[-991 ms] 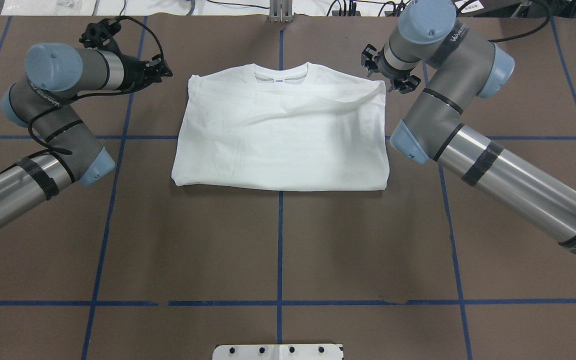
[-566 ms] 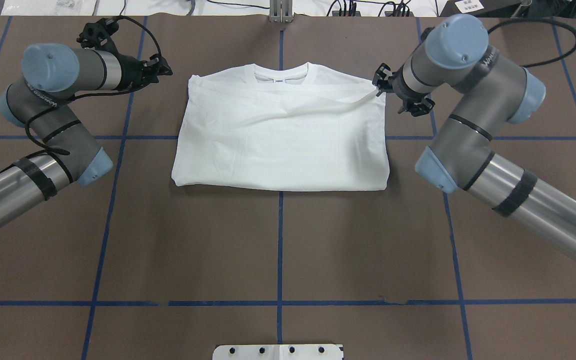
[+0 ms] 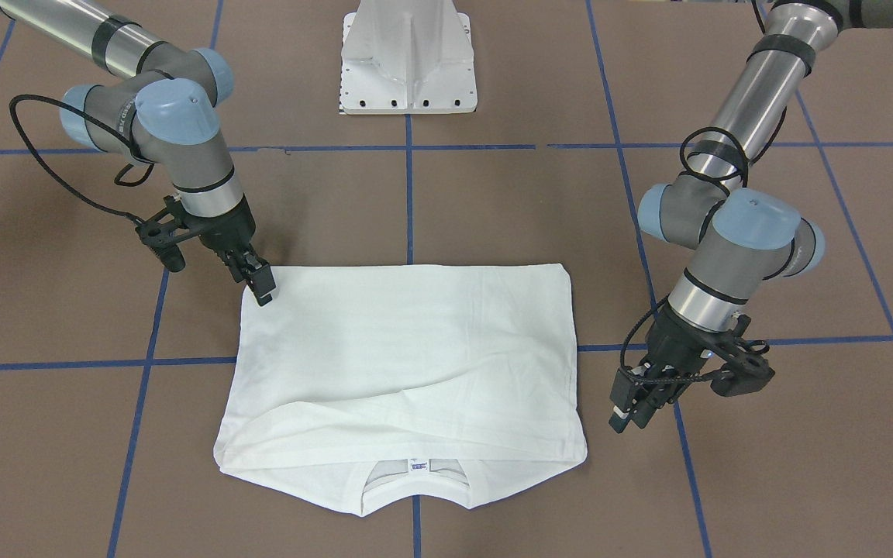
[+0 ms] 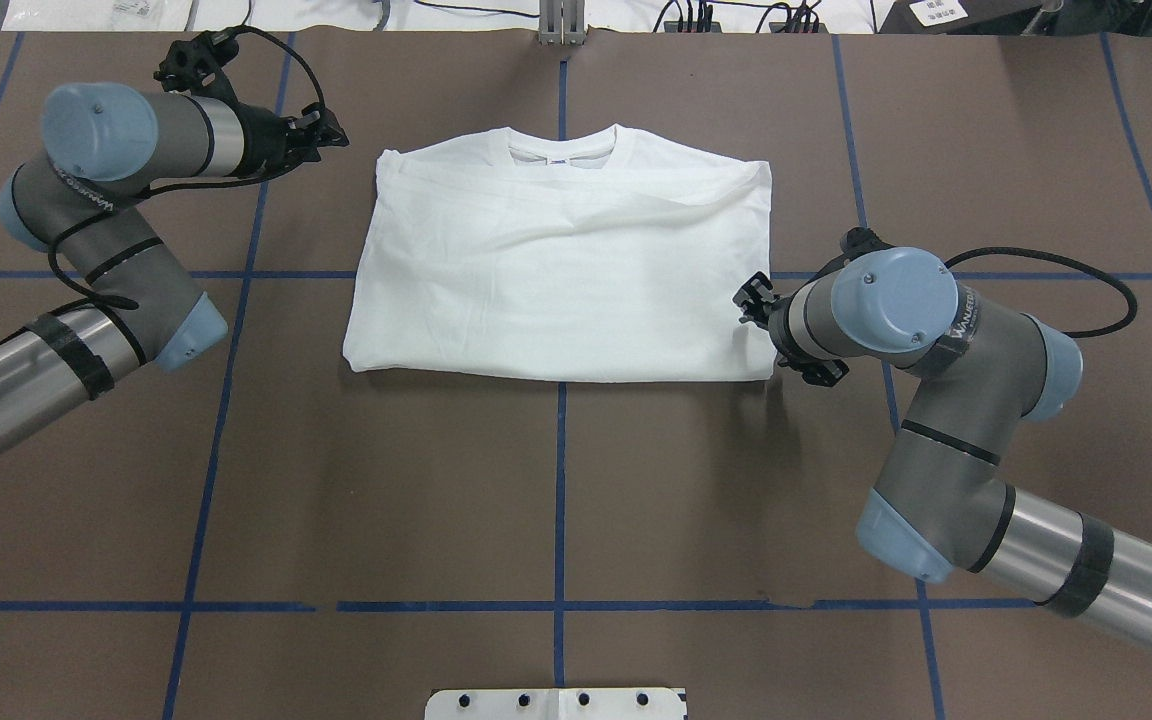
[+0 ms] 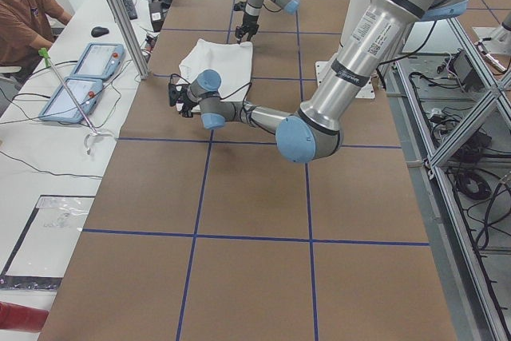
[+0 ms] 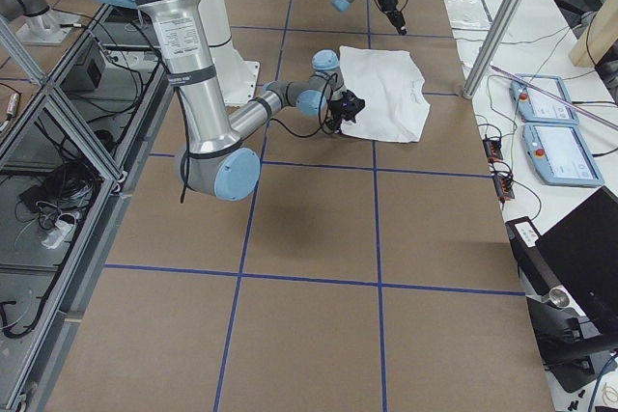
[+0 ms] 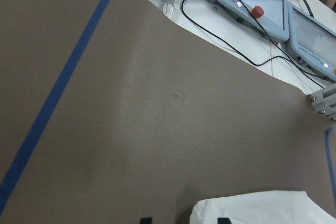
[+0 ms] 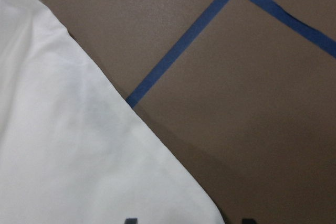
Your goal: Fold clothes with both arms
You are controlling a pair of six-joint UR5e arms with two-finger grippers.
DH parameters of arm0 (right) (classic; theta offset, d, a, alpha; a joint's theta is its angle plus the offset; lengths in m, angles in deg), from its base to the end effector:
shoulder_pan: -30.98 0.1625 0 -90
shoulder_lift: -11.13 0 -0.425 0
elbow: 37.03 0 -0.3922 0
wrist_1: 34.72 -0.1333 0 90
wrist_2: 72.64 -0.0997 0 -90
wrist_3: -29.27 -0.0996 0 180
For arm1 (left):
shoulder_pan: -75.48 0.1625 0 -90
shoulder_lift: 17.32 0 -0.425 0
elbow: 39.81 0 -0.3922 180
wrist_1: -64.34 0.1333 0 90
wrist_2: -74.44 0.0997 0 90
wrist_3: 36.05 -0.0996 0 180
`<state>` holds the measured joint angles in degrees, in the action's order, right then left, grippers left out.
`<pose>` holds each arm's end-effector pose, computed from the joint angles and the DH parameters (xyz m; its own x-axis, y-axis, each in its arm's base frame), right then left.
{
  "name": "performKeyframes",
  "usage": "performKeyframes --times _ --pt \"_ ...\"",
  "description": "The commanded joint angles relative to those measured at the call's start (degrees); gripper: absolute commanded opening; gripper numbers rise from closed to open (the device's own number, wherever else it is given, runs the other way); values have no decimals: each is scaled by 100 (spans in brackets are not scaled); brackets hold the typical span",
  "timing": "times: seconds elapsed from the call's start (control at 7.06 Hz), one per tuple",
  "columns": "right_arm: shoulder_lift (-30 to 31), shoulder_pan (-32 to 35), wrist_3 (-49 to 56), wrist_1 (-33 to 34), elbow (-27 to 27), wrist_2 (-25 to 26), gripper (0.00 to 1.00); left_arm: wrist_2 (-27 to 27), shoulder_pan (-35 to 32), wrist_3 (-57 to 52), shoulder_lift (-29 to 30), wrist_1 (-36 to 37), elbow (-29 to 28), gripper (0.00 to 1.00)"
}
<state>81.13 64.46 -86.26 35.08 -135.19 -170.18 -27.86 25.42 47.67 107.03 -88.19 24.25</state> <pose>-0.4601 -0.4485 0.3679 0.2996 0.7104 0.6368 -0.6585 0.6370 -0.4008 0.3970 -0.6488 0.3936 0.2762 -0.1634 -0.9471 0.5932 0.8043 0.0342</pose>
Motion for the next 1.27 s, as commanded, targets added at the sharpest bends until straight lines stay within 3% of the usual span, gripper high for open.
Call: performKeyframes --times 0.0,0.14,0.28,0.42,0.85,1.13 --pt "162 -165 -84 7 -186 42 72 0 5 13 1 13 10 52" --pt "163 -244 -93 7 -169 59 60 0 5 13 -8 13 27 52" --pt "163 -245 -171 7 -186 59 21 0 5 13 1 13 28 52" --pt "155 -245 -189 7 -204 42 0 9 5 22 1 13 28 52" --pt "329 -227 -163 42 -493 -28 0 9 5 22 -16 13 28 52" --pt "976 -349 -189 251 -1612 -307 0 -17 5 31 -34 57 315 53"
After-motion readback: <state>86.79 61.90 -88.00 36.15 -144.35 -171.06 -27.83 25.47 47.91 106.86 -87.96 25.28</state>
